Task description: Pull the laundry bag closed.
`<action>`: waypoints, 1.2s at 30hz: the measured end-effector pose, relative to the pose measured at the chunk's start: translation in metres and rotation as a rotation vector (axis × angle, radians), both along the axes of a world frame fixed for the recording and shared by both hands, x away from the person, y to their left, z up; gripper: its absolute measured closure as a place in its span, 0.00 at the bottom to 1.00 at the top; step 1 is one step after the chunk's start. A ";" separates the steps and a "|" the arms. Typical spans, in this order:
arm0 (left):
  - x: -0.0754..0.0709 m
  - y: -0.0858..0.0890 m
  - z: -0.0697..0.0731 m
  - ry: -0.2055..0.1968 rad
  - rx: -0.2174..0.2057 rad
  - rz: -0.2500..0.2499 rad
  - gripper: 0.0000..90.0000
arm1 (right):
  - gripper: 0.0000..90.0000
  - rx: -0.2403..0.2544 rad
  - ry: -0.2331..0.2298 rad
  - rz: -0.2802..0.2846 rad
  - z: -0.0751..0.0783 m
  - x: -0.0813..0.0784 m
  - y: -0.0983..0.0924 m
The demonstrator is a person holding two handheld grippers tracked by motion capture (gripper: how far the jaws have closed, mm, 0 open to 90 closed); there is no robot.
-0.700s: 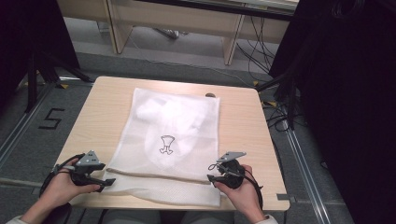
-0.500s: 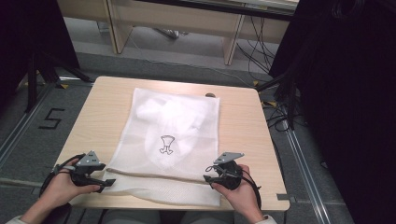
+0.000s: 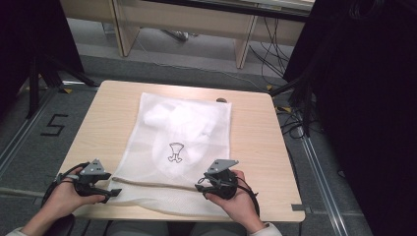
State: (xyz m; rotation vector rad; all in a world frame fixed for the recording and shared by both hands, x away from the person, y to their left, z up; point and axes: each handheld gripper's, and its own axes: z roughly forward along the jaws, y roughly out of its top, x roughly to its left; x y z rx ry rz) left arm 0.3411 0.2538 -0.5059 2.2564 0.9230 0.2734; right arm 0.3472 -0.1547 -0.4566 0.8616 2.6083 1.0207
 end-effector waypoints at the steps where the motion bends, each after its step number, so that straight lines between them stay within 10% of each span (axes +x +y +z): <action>1: 0.000 0.000 0.000 0.000 -0.001 -0.002 0.30 | 0.53 0.001 -0.003 0.006 0.000 0.000 0.003; 21: -0.001 0.000 -0.001 0.026 -0.016 -0.006 0.31 | 0.67 0.003 -0.022 0.203 0.003 0.003 0.088; 36: -0.002 0.002 -0.001 0.037 -0.039 -0.004 0.30 | 0.71 0.010 -0.025 0.226 0.006 0.016 0.123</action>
